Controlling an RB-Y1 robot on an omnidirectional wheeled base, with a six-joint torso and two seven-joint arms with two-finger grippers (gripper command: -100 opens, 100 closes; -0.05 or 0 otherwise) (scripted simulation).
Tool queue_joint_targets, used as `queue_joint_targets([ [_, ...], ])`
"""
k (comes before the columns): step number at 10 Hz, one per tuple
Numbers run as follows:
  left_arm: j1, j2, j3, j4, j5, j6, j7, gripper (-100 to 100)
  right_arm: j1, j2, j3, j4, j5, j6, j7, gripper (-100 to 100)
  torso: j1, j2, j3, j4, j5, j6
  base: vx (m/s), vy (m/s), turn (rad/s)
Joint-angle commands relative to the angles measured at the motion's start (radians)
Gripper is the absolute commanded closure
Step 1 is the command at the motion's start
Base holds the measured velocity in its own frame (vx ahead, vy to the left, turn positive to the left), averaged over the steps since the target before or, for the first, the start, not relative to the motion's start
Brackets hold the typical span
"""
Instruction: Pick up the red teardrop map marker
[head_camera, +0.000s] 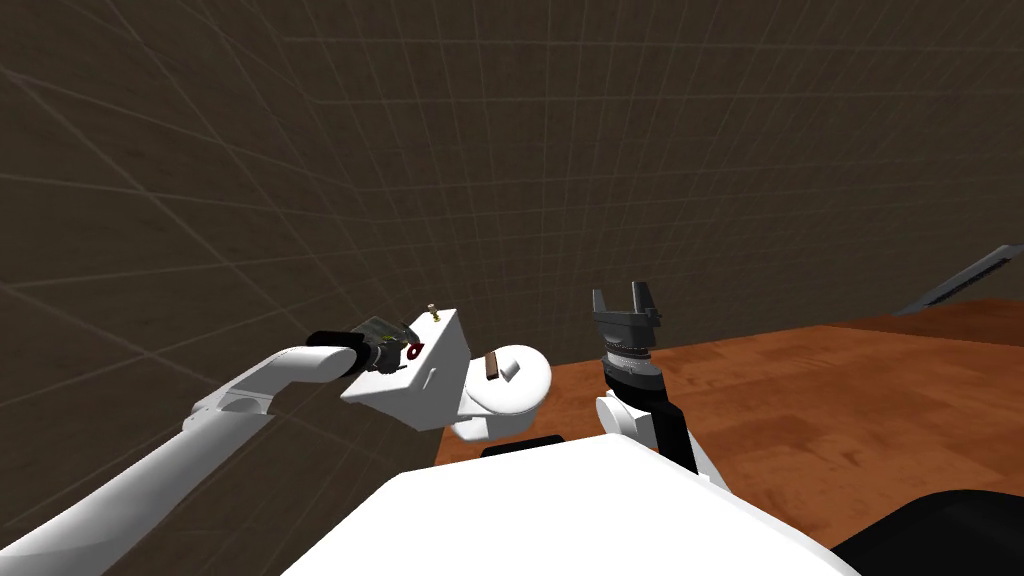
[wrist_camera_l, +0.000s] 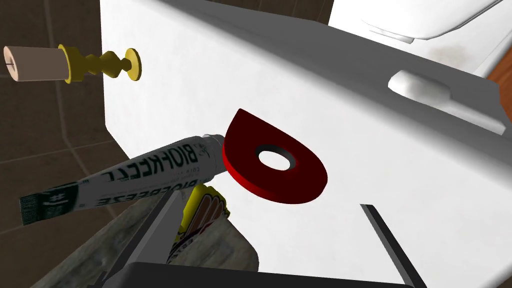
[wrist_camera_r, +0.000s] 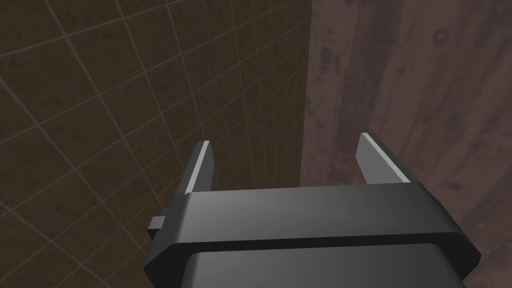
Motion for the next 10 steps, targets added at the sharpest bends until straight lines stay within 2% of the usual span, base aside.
queue_joint_targets([
  [1,0.000,0.000,0.000,0.000,0.000,0.000,0.000,-100,0.000,0.000,0.000,0.000,0.000,0.000,0.000,0,0.000,0.000,0.000,0.000,0.000,0.000,0.028,-0.026,-0.022],
  [2,-0.001,0.001,0.000,0.000,0.002,0.005,0.001,0,0.000,0.000,0.000,0.000,0.000,0.000,0.000,0,0.002,0.001,0.001,0.000,0.000,-0.001,0.005,-0.005,0.005],
  [3,0.000,-0.025,-0.011,0.032,-0.019,-0.021,-0.014,-100,0.000,0.000,0.000,0.000,0.000,0.000,0.000,0,0.004,0.003,0.002,0.001,0.001,-0.001,0.025,0.006,-0.079],
  [4,0.001,-0.036,-0.016,0.046,-0.028,-0.031,-0.021,-100,0.000,0.000,0.000,0.000,0.000,0.000,0.000,0,0.005,0.002,0.001,0.000,0.001,0.000,0.048,0.012,-0.080],
  [5,0.003,-0.027,-0.010,0.033,-0.021,-0.022,-0.015,-100,0.000,0.000,0.000,0.000,0.000,0.000,0.000,0,0.005,0.001,0.001,0.000,0.001,0.000,0.023,0.006,-0.013],
  [6,0.003,-0.028,-0.011,0.035,-0.022,-0.024,-0.016,100,0.000,0.000,0.000,0.000,0.000,0.000,0.000,0,0.005,0.002,0.001,0.000,0.001,-0.001,0.000,0.000,0.000],
  [10,0.003,-0.029,-0.011,0.035,-0.021,-0.024,-0.014,100,0.000,0.000,0.000,0.000,0.000,0.000,0.000,0,0.004,0.004,0.002,0.001,0.000,0.000,0.000,0.000,0.000],
])
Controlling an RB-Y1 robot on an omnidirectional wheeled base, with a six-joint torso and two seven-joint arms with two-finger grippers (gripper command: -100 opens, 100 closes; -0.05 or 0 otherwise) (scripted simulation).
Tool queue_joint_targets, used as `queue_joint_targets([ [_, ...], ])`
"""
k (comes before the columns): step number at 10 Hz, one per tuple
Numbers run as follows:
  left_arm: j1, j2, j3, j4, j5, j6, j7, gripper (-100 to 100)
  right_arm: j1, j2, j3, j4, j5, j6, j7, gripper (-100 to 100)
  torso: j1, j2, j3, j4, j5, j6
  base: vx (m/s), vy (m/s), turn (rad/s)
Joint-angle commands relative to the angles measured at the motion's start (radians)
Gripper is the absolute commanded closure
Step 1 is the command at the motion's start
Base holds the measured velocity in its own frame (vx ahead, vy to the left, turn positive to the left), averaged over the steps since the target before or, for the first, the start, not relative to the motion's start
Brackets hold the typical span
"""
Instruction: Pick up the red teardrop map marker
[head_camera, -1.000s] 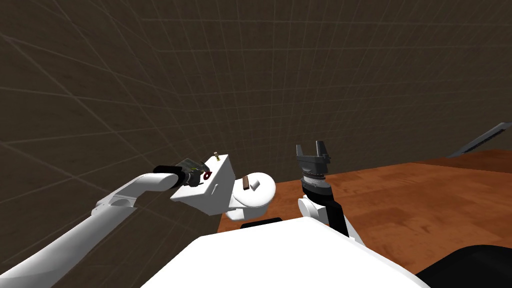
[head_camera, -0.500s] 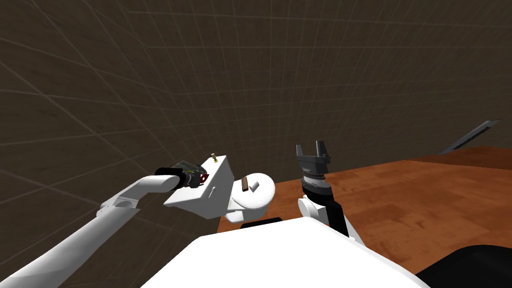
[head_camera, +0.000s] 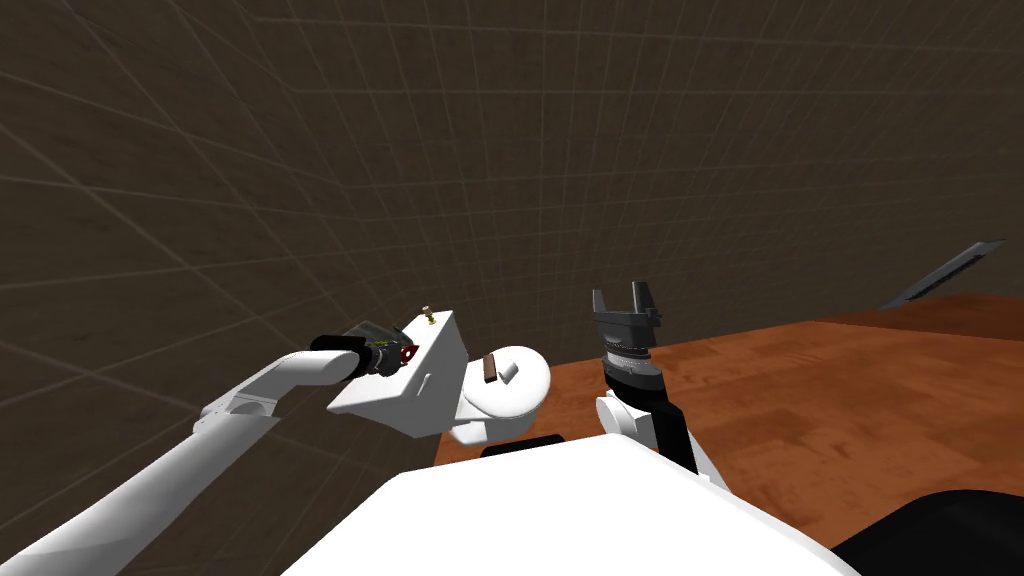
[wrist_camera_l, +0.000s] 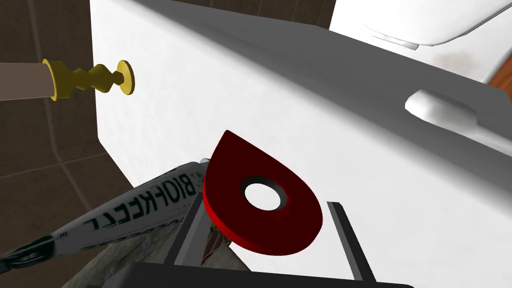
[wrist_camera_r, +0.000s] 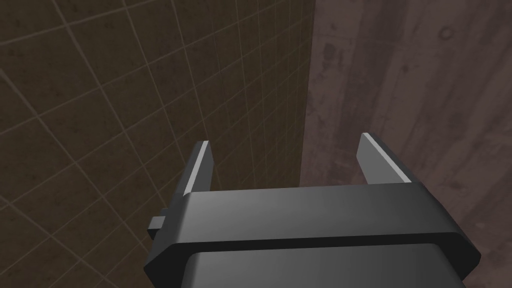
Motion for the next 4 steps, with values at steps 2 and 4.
queue_joint_targets([
  [2,-0.004,0.027,0.009,-0.031,0.019,0.024,0.013,100,0.000,0.000,0.000,0.000,0.000,0.000,0.000,0,0.000,0.000,0.000,0.000,0.000,0.000,-0.016,-0.002,0.044],
  [4,0.002,0.018,0.010,-0.017,0.017,0.012,0.004,0,0.000,0.000,0.000,0.000,0.000,0.000,0.000,0,-0.001,0.002,0.001,0.000,0.000,0.000,-0.009,-0.001,0.016],
])
